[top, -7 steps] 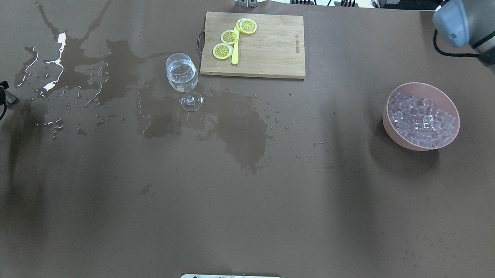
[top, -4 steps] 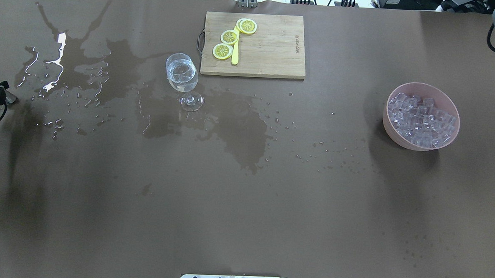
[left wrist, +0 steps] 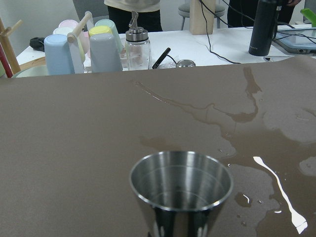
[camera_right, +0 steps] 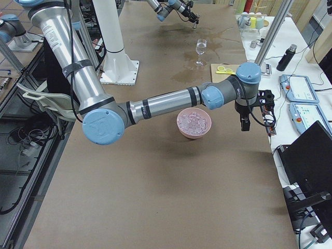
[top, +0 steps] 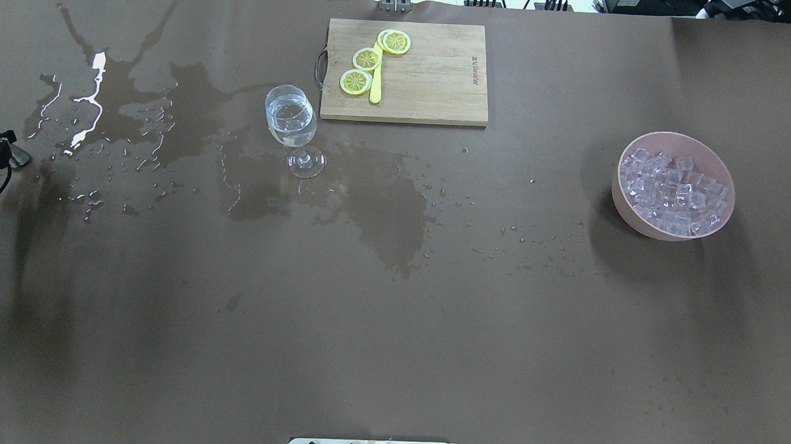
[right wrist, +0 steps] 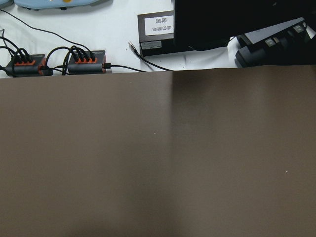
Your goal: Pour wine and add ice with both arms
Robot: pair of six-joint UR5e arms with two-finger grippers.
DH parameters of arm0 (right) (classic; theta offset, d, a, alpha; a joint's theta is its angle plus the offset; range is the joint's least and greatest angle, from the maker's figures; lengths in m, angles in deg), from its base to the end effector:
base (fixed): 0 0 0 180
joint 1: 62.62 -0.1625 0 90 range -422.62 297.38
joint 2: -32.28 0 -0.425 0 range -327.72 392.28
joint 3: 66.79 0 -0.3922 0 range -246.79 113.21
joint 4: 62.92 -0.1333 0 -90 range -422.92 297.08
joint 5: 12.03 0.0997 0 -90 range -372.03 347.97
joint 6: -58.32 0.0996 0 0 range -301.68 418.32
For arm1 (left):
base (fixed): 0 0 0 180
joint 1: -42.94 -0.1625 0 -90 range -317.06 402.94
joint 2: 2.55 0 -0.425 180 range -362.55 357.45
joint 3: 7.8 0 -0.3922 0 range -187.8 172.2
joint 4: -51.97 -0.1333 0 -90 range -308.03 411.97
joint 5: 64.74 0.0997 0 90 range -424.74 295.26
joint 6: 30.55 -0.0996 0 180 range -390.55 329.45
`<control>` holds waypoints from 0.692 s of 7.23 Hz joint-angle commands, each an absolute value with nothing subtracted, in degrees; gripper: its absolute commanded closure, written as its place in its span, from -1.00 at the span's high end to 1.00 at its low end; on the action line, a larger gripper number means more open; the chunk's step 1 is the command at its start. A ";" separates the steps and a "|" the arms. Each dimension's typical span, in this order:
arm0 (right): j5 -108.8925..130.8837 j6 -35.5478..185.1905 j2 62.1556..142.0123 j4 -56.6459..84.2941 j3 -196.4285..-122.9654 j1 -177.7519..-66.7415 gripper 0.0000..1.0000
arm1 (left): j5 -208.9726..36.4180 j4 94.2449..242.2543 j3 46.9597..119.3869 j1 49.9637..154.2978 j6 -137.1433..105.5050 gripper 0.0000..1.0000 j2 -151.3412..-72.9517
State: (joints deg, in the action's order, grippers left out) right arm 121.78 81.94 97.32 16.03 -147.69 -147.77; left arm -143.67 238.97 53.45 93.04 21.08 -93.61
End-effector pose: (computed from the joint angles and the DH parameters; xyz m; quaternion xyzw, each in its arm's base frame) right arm 0.0068 -0.6811 0.4596 0.1200 -0.4048 0.0615 0.9044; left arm 0.1921 -0.4674 0.7109 0.4517 0.3502 -0.1382 0.8089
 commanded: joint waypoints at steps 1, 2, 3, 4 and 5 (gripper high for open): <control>122.18 80.47 98.81 16.00 -147.04 -149.36 1.00 | -143.67 239.00 53.73 93.03 20.96 -0.07 -93.52; 122.36 78.99 99.68 16.00 -146.77 -149.89 1.00 | -143.67 239.00 53.90 93.03 20.95 0.09 -93.26; 122.36 75.93 100.65 16.00 -145.90 -151.02 1.00 | -143.76 239.00 54.16 93.03 20.95 0.27 -92.73; 122.45 71.11 101.61 16.00 -144.15 -151.99 1.00 | -144.45 239.09 54.43 93.03 20.95 0.54 -92.47; 122.79 69.24 102.49 16.00 -143.52 -152.96 1.00 | -145.85 239.44 55.74 93.03 20.95 0.78 -91.16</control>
State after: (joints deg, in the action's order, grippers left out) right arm 122.50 72.60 101.37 16.00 -144.67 -151.76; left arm -144.58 239.15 54.64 93.03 20.96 -92.29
